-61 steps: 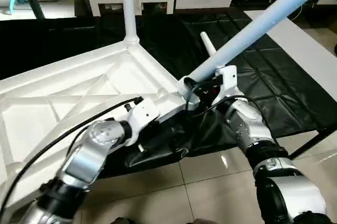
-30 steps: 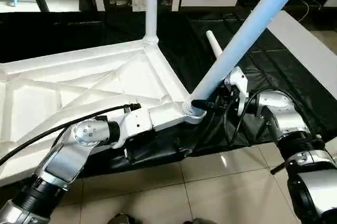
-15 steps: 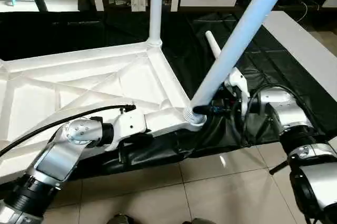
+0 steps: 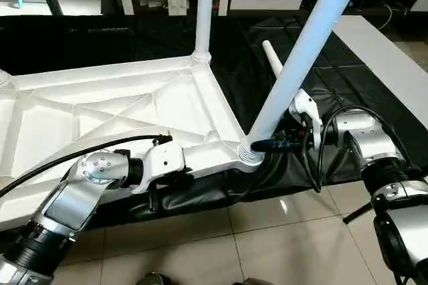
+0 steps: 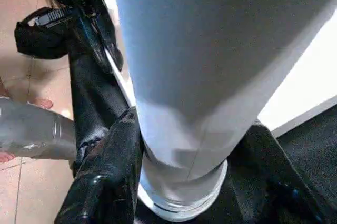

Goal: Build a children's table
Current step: Insert table leg to table base

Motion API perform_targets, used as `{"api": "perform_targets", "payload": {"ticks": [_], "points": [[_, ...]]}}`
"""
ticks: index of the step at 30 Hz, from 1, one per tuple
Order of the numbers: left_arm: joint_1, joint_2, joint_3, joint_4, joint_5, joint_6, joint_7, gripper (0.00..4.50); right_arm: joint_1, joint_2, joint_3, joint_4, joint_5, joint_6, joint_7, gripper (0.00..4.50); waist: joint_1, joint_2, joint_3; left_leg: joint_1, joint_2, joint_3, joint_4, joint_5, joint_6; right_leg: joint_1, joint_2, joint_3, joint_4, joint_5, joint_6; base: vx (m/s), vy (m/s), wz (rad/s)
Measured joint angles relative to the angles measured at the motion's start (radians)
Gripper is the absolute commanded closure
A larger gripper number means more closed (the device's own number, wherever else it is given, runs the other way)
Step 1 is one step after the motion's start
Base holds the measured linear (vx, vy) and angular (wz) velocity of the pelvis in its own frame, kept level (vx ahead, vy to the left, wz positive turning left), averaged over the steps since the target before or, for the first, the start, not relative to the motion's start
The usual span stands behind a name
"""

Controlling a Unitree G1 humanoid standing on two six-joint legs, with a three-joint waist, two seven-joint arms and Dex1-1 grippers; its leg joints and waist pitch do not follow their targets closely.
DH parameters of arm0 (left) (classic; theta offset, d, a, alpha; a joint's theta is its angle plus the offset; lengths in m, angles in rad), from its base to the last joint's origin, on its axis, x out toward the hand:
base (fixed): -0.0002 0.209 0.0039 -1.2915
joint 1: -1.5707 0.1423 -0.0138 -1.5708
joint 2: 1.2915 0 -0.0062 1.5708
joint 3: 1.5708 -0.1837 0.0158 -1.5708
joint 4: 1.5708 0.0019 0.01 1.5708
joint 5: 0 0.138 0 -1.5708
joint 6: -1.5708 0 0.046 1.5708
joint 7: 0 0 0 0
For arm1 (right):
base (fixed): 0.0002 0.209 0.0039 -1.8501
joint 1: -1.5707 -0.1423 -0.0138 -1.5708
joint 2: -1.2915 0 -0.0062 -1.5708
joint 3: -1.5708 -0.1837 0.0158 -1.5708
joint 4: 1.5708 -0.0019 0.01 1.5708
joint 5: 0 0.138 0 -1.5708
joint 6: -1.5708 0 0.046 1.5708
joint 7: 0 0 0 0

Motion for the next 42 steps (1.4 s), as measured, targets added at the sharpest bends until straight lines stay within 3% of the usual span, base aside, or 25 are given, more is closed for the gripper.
{"api": "perform_targets", "payload": {"ticks": [14, 21, 26, 31, 33, 37, 42], "points": [[0.013, 0.0, -0.004, 0.002, 0.002, 0.0, -0.021, 4.5, -0.007, 0.001, 0.029, 0.047, -0.015, -0.041, 0.033, 2.62, -0.002, -0.006, -0.002, 0.019, -0.001, 0.0, -0.005, -0.002, -0.004, 0.01, -0.001, 0.001, -0.002, -0.006, 0.008, 0.0, 0.0, 0.0], [0.009, -0.014, -0.001, 0.025, 0.034, -0.003, 0.017, 4.5, 0.032, 0.027, 0.013, 0.034, -0.015, -0.067, -0.065, 2.62, -0.009, -0.012, -0.008, 0.024, -0.001, 0.0, -0.01, -0.002, -0.005, 0.012, 0.0, 0.001, -0.002, -0.007, 0.009, 0.0, 0.0, 0.0], [-0.007, -0.049, 0.01, 0.051, 0.053, 0.064, 0.068, 4.5, 0.062, 0.093, -0.012, 0.027, -0.014, -0.032, -0.265, 2.62, -0.025, -0.017, -0.009, 0.037, -0.003, -0.006, -0.014, -0.006, -0.01, 0.018, 0.0, 0.0, -0.002, -0.01, 0.015, 0.0, 0.0, 0.0], [-0.025, -0.08, 0.022, 0.051, 0.053, 0.158, 0.096, 4.5, 0.055, 0.158, -0.051, 0.03, 0.004, 0.063, -0.45, 2.62, -0.043, -0.017, -0.011, 0.037, -0.01, -0.031, -0.016, -0.012, -0.019, 0.016, 0.001, -0.007, -0.015, -0.01, 0.014, -0.013, 0.009, -0.12], [-0.031, -0.096, 0.023, 0.051, 0.057, 0.185, 0.115, 4.5, 0.049, 0.18, -0.069, 0.033, 0.007, 0.092, -0.51, 2.62, -0.048, -0.019, -0.013, 0.038, -0.012, -0.034, -0.018, -0.013, -0.021, 0.016, 0.001, -0.007, -0.019, -0.009, 0.014, 0.0, 0.0, 0.0], [-0.075, -0.184, 0.02, 0.071, 0.109, 0.284, 0.214, 4.5, 0.042, 0.225, -0.096, 0.037, 0.012, 0.115, -0.707, 2.62, -0.051, -0.022, -0.018, 0.038, -0.014, -0.033, -0.019, -0.013, -0.021, 0.016, 0.001, -0.003, -0.019, -0.008, 0.011, 0.0, 0.0, 0.0], [-0.139, -0.331, 0.025, 0.116, 0.144, 0.43, 0.395, 4.5, 0.045, 0.295, -0.116, 0.028, -0.013, 0.086, -1.02, 2.62, -0.049, -0.024, -0.02, 0.037, -0.016, -0.033, -0.02, -0.014, -0.023, 0.016, 0.001, -0.002, -0.02, -0.007, 0.011, 0.0, 0.0, 0.0]]}}
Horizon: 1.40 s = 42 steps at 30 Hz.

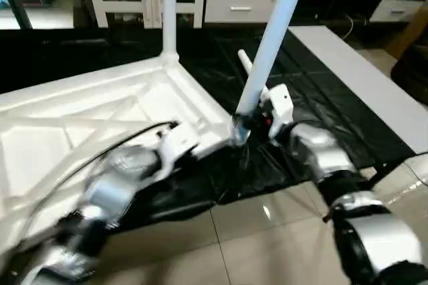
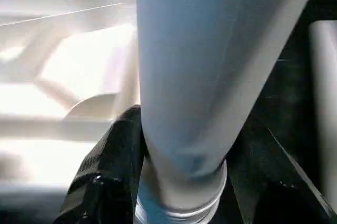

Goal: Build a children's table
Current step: Insert table leg to table base

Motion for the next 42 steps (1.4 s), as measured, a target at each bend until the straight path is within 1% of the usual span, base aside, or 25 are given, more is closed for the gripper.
{"api": "perform_targets", "payload": {"ticks": [3, 4, 6, 9, 13, 15, 18, 22, 24, 25, 26, 27, 29, 31, 33, 34, 37, 38, 40, 42], "points": [[-0.024, -0.06, 0.013, 0.024, -0.001, 0.048, 0.063, 4.5, 0.009, 0.044, -0.003, -0.007, -0.023, -0.021, -0.134, 2.62, -0.003, -0.002, -0.002, 0.0, 0.0, 0.0, -0.001, -0.001, -0.002, 0.0, 0.0, 0.0, 0.0, 0.0, 0.0, 0.0, 0.0, 0.0], [-0.032, -0.076, 0.022, 0.033, 0.0, 0.061, 0.086, 4.5, 0.013, 0.063, -0.011, -0.009, -0.026, -0.024, -0.19, 2.62, -0.006, -0.003, -0.002, -0.001, 0.0, 0.0, -0.003, -0.001, -0.002, -0.001, 0.0, 0.0, 0.0, 0.0, 0.0, 0.0, 0.0, 0.0], [-0.037, -0.09, 0.029, 0.034, 0.0, 0.079, 0.099, 4.5, 0.014, 0.089, -0.02, -0.01, -0.023, -0.03, -0.24, 2.62, -0.008, -0.003, -0.003, -0.001, 0.0, 0.0, -0.003, -0.001, -0.002, -0.002, 0.0, 0.0, -0.001, 0.0, 0.0, 0.0, 0.0, 0.0], [-0.041, -0.096, 0.03, 0.029, 0.0, 0.098, 0.109, 4.5, 0.014, 0.117, -0.055, -0.01, 0.0, -0.03, -0.298, 2.62, -0.01, -0.007, -0.005, -0.002, 0.0, 0.0, -0.007, -0.002, -0.003, -0.003, 0.0, 0.0, -0.001, 0.0, 0.0, 0.0, 0.0, 0.0], [-0.04, -0.083, 0.023, 0.013, -0.003, 0.108, 0.106, 4.5, 0.009, 0.119, -0.062, -0.01, 0.01, -0.03, -0.298, 2.62, -0.014, -0.008, -0.005, -0.003, 0.0, 0.0, -0.008, -0.002, -0.004, -0.006, 0.0, 0.0, -0.002, 0.0, 0.0, 0.0, 0.0, 0.0], [-0.032, -0.057, 0.006, 0.0, -0.003, 0.085, 0.092, 4.5, 0.005, 0.113, -0.063, -0.009, 0.01, -0.03, -0.263, 2.62, -0.018, -0.008, -0.005, -0.005, 0.0, 0.0, -0.009, -0.002, -0.004, -0.008, 0.001, 0.0, -0.002, 0.0, 0.0, 0.0, 0.0, 0.0], [-0.023, -0.028, -0.005, -0.025, -0.002, 0.076, 0.064, 4.5, -0.002, 0.1, -0.064, -0.004, 0.013, -0.03, -0.204, 2.62, -0.021, -0.007, -0.005, -0.007, 0.0, 0.0, -0.01, -0.003, -0.005, -0.007, 0.001, 0.0, -0.002, 0.001, -0.002, 0.0, 0.0, 0.0], [0.013, 0.053, -0.028, -0.071, -0.003, -0.009, -0.008, 4.5, -0.029, 0.052, -0.055, -0.004, 0.018, 0.011, -0.033, 2.62, -0.032, -0.005, -0.003, -0.011, 0.001, 0.001, -0.012, -0.003, -0.005, -0.008, 0.002, 0.0, -0.003, 0.002, -0.004, 0.0, 0.0, 0.0], [0.043, 0.124, -0.031, -0.106, -0.013, -0.07, -0.064, 4.5, -0.037, -0.007, -0.025, -0.019, 0.019, 0.044, 0.136, 2.62, -0.033, -0.002, -0.001, -0.012, 0.002, 0.001, -0.013, -0.004, -0.005, -0.008, 0.003, -0.002, -0.003, 0.0, -0.006, 0.0, 0.0, 0.0], [0.06, 0.17, -0.03, -0.119, -0.023, -0.12, -0.106, 4.5, -0.039, -0.046, -0.001, -0.031, 0.018, 0.053, 0.245, 2.62, -0.031, -0.001, 0.0, -0.012, 0.003, 0.001, -0.013, -0.004, -0.004, -0.008, 0.003, -0.003, -0.003, -0.001, -0.009, 0.0, 0.0, 0.0], [0.068, 0.188, -0.03, -0.125, -0.032, -0.138, -0.122, 4.5, -0.039, -0.064, 0.012, -0.036, 0.018, 0.054, 0.294, 2.62, -0.031, -0.001, 0.001, -0.012, 0.003, 0.001, -0.013, -0.005, -0.004, -0.008, 0.003, -0.003, -0.003, -0.002, -0.009, 0.0, 0.0, 0.0], [0.093, 0.236, -0.026, -0.146, -0.053, -0.191, -0.177, 4.5, -0.037, -0.118, 0.041, -0.056, 0.018, 0.057, 0.441, 2.62, -0.028, 0.0, 0.003, -0.013, 0.003, 0.001, -0.013, -0.006, -0.002, -0.008, 0.003, -0.004, -0.004, -0.003, -0.01, 0.0, 0.0, 0.0], [0.113, 0.282, -0.022, -0.16, -0.078, -0.241, -0.234, 4.5, -0.038, -0.167, 0.065, -0.069, 0.018, 0.059, 0.591, 2.62, -0.019, 0.0, 0.004, -0.013, 0.004, 0.002, -0.012, -0.006, 0.001, -0.008, 0.003, -0.003, -0.004, -0.004, -0.013, 0.0, 0.0, 0.0], [0.115, 0.294, -0.022, -0.161, -0.082, -0.257, -0.257, 4.5, -0.042, -0.182, 0.071, -0.069, 0.017, 0.07, 0.646, 2.62, -0.011, -0.001, 0.005, -0.012, 0.004, 0.003, -0.011, -0.007, 0.003, -0.008, 0.003, -0.003, -0.003, -0.005, -0.014, 0.0, 0.0, 0.0], [0.127, 0.331, -0.022, -0.168, -0.11, -0.301, -0.319, 4.5, -0.046, -0.232, 0.11, -0.07, 0.015, 0.073, 0.788, 2.62, -0.003, -0.003, 0.007, -0.012, 0.004, 0.004, -0.01, -0.008, 0.004, -0.008, 0.003, -0.003, -0.003, -0.006, -0.015, 0.0, 0.0, 0.0], [0.131, 0.342, -0.021, -0.168, -0.119, -0.315, -0.341, 4.5, -0.045, -0.245, 0.115, -0.07, 0.015, 0.075, 0.841, 2.62, 0.004, -0.003, 0.007, -0.012, 0.005, 0.006, -0.01, -0.008, 0.004, -0.007, 0.003, -0.003, -0.003, -0.006, -0.017, 0.0, 0.0, 0.0], [0.134, 0.375, -0.017, -0.166, -0.137, -0.354, -0.394, 4.5, -0.041, -0.271, 0.139, -0.081, 0.015, 0.069, 0.952, 2.62, 0.017, -0.004, 0.009, -0.01, 0.011, 0.017, -0.01, -0.008, 0.004, -0.007, 0.003, -0.002, -0.002, -0.007, -0.017, 0.0, 0.0, 0.0], [0.138, 0.383, -0.016, -0.165, -0.147, -0.364, -0.413, 4.5, -0.038, -0.28, 0.15, -0.09, 0.015, 0.068, 0.993, 2.62, 0.021, -0.004, 0.01, -0.009, 0.014, 0.024, -0.01, -0.008, 0.004, -0.007, 0.003, -0.001, -0.002, -0.007, -0.017, 0.0, 0.0, 0.0], [0.142, 0.394, -0.016, -0.16, -0.164, -0.376, -0.444, 4.5, -0.033, -0.291, 0.163, -0.102, 0.015, 0.065, 1.055, 2.62, 0.026, -0.004, 0.01, -0.008, 0.015, 0.028, -0.01, -0.008, 0.004, -0.007, 0.003, 0.0, -0.001, -0.007, -0.017, 0.0, 0.0, 0.0], [0.143, 0.402, -0.017, -0.153, -0.173, -0.393, -0.467, 4.5, -0.034, -0.301, 0.191, -0.112, 0.015, 0.054, 1.099, 2.62, 0.029, -0.004, 0.01, -0.006, 0.016, 0.029, -0.01, -0.008, 0.004, -0.007, 0.003, 0.001, -0.001, -0.007, -0.017, 0.0, 0.0, 0.0]]}}
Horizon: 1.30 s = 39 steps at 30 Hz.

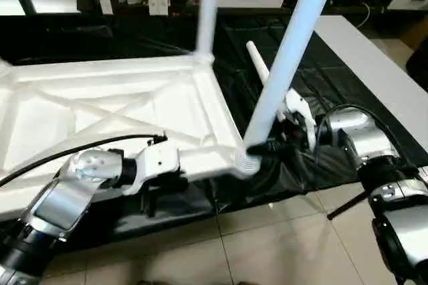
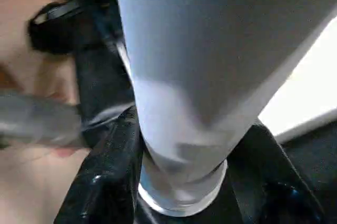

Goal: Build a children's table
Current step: Insert table leg to table base

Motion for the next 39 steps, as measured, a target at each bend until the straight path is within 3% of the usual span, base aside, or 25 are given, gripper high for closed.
{"api": "perform_targets", "payload": {"ticks": [4, 12, 17, 21, 33, 39], "points": [[0.0, 0.003, -0.006, 0.009, -0.014, -0.016, -0.023, 4.5, -0.003, -0.012, 0.039, -0.006, 0.0, -0.018, 0.039, 2.62, 0.009, -0.001, -0.001, 0.002, 0.002, 0.002, 0.0, 0.0, 0.0, 0.001, 0.0, 0.0, 0.001, 0.0, 0.0, 0.0, 0.0, 0.0], [0.0, -0.012, -0.006, 0.018, -0.003, -0.017, -0.004, 4.5, 0.024, -0.01, 0.023, -0.015, -0.006, -0.097, 0.023, 2.62, 0.013, -0.004, 0.0, 0.006, 0.005, 0.009, 0.0, 0.0, -0.001, 0.003, 0.0, 0.001, 0.002, -0.001, -0.001, 0.0, 0.0, 0.0], [0.0, -0.029, -0.007, 0.043, 0.012, -0.017, 0.021, 4.5, 0.073, -0.003, 0.017, -0.026, -0.005, -0.219, -0.04, 2.62, 0.012, -0.003, 0.0, 0.021, 0.01, 0.015, 0.0, -0.003, -0.006, 0.01, 0.0, 0.001, 0.002, -0.003, 0.002, 0.0, 0.0, 0.0], [0.0, -0.03, -0.007, 0.047, 0.014, -0.009, 0.032, 4.5, 0.097, 0.013, 0.005, -0.026, -0.004, -0.265, -0.078, 2.62, 0.009, -0.004, -0.001, 0.024, 0.01, 0.014, -0.001, -0.005, -0.009, 0.013, 0.0, 0.0, 0.002, -0.006, 0.009, 0.0, 0.0, 0.0], [0.0, -0.033, -0.005, 0.044, 0.015, 0.006, 0.033, 4.5, 0.115, 0.022, -0.013, -0.028, 0.003, -0.272, -0.096, 2.62, 0.001, -0.003, -0.004, 0.024, 0.01, 0.014, -0.001, -0.005, -0.009, 0.015, 0.0, 0.0, 0.002, -0.004, 0.004, 0.0, 0.0, 0.0], [0.0, -0.044, 0.006, 0.044, 0.024, 0.033, 0.073, 4.5, 0.14, 0.07, -0.068, -0.018, 0.028, -0.22, -0.214, 2.62, -0.012, -0.005, -0.005, 0.024, 0.01, 0.013, -0.002, -0.005, -0.009, 0.014, 0.0, 0.0, 0.002, -0.004, 0.004, 0.0, 0.0, 0.0]]}}
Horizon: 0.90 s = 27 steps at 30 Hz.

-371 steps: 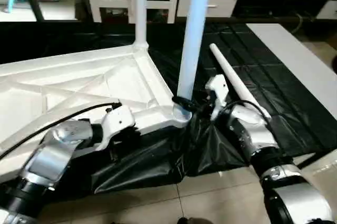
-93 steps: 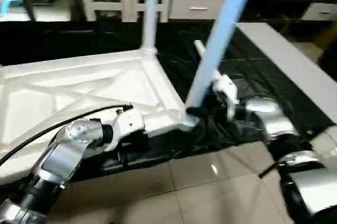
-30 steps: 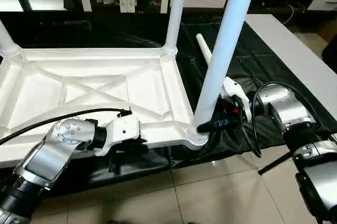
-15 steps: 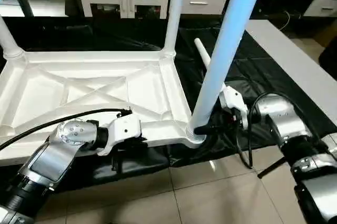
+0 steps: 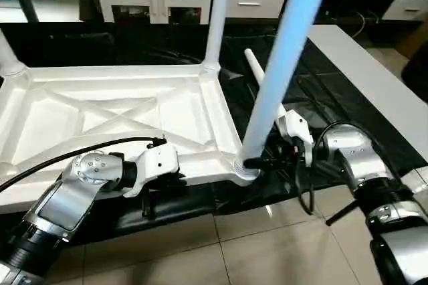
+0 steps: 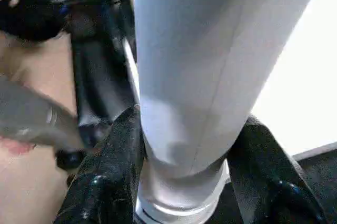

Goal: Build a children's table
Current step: Insert table leg to table base

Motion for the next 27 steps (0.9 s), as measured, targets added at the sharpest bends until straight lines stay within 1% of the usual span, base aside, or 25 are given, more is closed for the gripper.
{"api": "perform_targets", "payload": {"ticks": [1, 2, 6, 8, 12, 13, 14, 16, 19, 21, 23, 25, 27], "points": [[-0.002, -0.012, 0.006, 0.0, 0.01, 0.012, 0.022, 4.5, 0.007, 0.023, -0.024, 0.015, 0.015, 0.016, -0.065, 2.62, -0.001, 0.0, 0.0, 0.0, 0.0, 0.0, 0.0, 0.0, 0.0, -0.001, 0.0, 0.0, 0.0, 0.0, 0.0, 0.0, 0.0, 0.0], [-0.006, -0.02, 0.007, 0.0, 0.013, 0.024, 0.034, 4.5, 0.008, 0.034, -0.034, 0.017, 0.018, 0.018, -0.1, 2.62, -0.003, 0.001, 0.0, -0.001, 0.0, 0.0, 0.0, 0.0, 0.0, -0.002, 0.0, 0.0, 0.0, 0.0, 0.0, 0.0, 0.0, 0.0], [-0.023, -0.052, 0.007, 0.0, 0.03, 0.071, 0.087, 4.5, 0.008, 0.06, -0.049, 0.021, 0.019, 0.02, -0.224, 2.62, -0.004, 0.002, 0.0, -0.002, 0.0, 0.0, 0.0, 0.0, 0.0, -0.004, 0.001, 0.001, 0.0, 0.0, 0.0, 0.0, 0.0, 0.0], [-0.034, -0.077, 0.006, -0.003, 0.047, 0.108, 0.121, 4.5, 0.008, 0.082, -0.054, 0.022, 0.017, 0.02, -0.316, 2.62, -0.006, 0.002, 0.0, -0.002, 0.001, 0.0, 0.0, 0.0, -0.001, -0.005, 0.002, 0.002, 0.0, 0.0, 0.0, 0.0, 0.0, 0.0], [-0.066, -0.152, 0.005, -0.01, 0.074, 0.232, 0.206, 4.5, -0.007, 0.133, -0.067, 0.035, -0.002, 0.025, -0.521, 2.62, -0.01, 0.002, 0.0, -0.003, 0.001, 0.001, 0.0, 0.0, -0.001, -0.007, 0.002, 0.004, 0.0, 0.0, 0.0, 0.0, 0.0, 0.0], [-0.078, -0.183, 0.007, -0.01, 0.08, 0.282, 0.238, 4.5, -0.013, 0.151, -0.07, 0.044, -0.006, 0.026, -0.595, 2.62, -0.012, 0.003, 0.0, -0.003, 0.001, 0.001, 0.0, 0.0, -0.002, -0.007, 0.002, 0.004, -0.001, 0.0, 0.0, 0.0, 0.0, 0.0], [-0.087, -0.207, 0.007, -0.01, 0.086, 0.308, 0.26, 4.5, -0.02, 0.163, -0.076, 0.055, -0.007, 0.026, -0.639, 2.62, -0.012, 0.003, 0.001, -0.003, 0.001, 0.002, 0.0, 0.0, -0.002, -0.007, 0.002, 0.004, 0.0, 0.0, 0.0, 0.0, 0.0, 0.0], [-0.12, -0.309, 0.01, -0.004, 0.107, 0.425, 0.352, 4.5, -0.043, 0.216, -0.109, 0.084, -0.012, 0.037, -0.834, 2.62, -0.016, 0.003, 0.001, -0.005, 0.001, 0.002, 0.0, 0.001, -0.003, -0.01, 0.002, 0.004, 0.0, 0.0, 0.0, 0.0, 0.0, 0.0], [-0.139, -0.392, 0.022, -0.003, 0.105, 0.507, 0.426, 4.5, -0.065, 0.259, -0.137, 0.108, -0.007, 0.037, -0.99, 2.62, -0.016, 0.002, 0.0, -0.012, 0.001, 0.002, 0.001, 0.0, -0.004, -0.009, 0.002, 0.004, 0.0, 0.0, 0.0, 0.0, 0.0, 0.0], [-0.147, -0.424, 0.029, 0.002, 0.103, 0.53, 0.452, 4.5, -0.068, 0.269, -0.137, 0.108, -0.007, 0.037, -1.035, 2.62, -0.014, 0.002, 0.0, -0.015, 0.001, 0.002, 0.001, 0.0, -0.004, -0.011, 0.002, 0.004, 0.0, 0.0, 0.0, 0.0, 0.0, 0.0], [-0.166, -0.47, 0.037, 0.024, 0.112, 0.553, 0.499, 4.5, -0.072, 0.31, -0.163, 0.109, -0.006, 0.037, -1.15, 2.62, -0.012, 0.002, 0.001, -0.017, 0.001, 0.002, 0.002, 0.001, -0.004, -0.013, 0.002, 0.003, 0.001, 0.0, 0.0, 0.0, 0.0, 0.0], [-0.178, -0.504, 0.036, 0.04, 0.119, 0.567, 0.53, 4.5, -0.08, 0.339, -0.172, 0.116, -0.018, 0.031, -1.252, 2.62, -0.006, 0.002, 0.001, -0.017, 0.001, 0.002, 0.003, 0.001, -0.004, -0.013, 0.002, 0.003, 0.001, 0.0, 0.001, 0.0, 0.0, 0.0], [-0.18, -0.51, 0.035, 0.042, 0.119, 0.572, 0.536, 4.5, -0.082, 0.345, -0.172, 0.124, -0.027, 0.022, -1.278, 2.62, -0.003, 0.002, 0.001, -0.017, 0.001, 0.002, 0.003, 0.0, -0.004, -0.013, 0.002, 0.003, 0.001, 0.0, 0.001, 0.0, 0.0, 0.0]]}}
